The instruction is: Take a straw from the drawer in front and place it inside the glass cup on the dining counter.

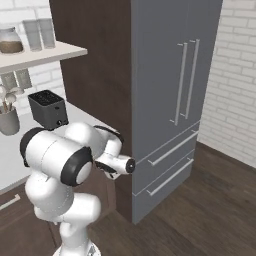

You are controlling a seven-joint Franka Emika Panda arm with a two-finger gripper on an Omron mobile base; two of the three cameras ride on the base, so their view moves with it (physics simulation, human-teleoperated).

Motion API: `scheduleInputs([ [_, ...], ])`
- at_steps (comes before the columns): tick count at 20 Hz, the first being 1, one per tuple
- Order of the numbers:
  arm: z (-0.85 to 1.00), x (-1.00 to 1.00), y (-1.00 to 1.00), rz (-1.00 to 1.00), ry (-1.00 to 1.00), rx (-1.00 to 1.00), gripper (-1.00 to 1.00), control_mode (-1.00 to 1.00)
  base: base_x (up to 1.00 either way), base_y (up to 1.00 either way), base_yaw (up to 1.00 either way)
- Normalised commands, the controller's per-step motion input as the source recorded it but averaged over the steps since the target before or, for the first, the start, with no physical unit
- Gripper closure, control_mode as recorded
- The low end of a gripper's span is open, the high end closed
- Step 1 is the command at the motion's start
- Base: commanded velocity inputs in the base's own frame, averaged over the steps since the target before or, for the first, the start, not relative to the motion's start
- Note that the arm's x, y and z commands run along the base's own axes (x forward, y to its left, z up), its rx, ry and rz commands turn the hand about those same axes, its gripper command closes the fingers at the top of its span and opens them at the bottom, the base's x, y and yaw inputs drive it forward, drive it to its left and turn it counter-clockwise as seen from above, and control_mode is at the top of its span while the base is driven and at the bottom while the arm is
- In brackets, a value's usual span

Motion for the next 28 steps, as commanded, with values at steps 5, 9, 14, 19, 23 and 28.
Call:
scheduleInputs([
  [5, 0.00, 0.07, 0.23, 0.00, 0.05, 0.00, -1.00, -1.00, 0.00, 0.00, 0.00],
  [9, -0.01, -0.03, 0.32, 0.00, 0.00, 0.00, -1.00, -1.00, 0.00, 0.00, 0.00],
  [14, -0.14, -0.02, 0.36, 0.01, 0.00, 0.00, -1.00, -1.00, 0.00, 0.00, 0.00],
  [19, -0.34, 0.00, 0.17, 0.04, -0.02, 0.00, -1.00, -1.00, 0.00, 0.00, 0.00],
  [23, -0.23, 0.00, 0.00, 0.08, 0.00, 0.00, -1.00, -1.00, 0.00, 0.00, 0.00],
  [28, -0.15, -0.01, 0.00, 0.10, 0.00, 0.01, -1.00, -1.00, 0.00, 0.00, 0.00],
])
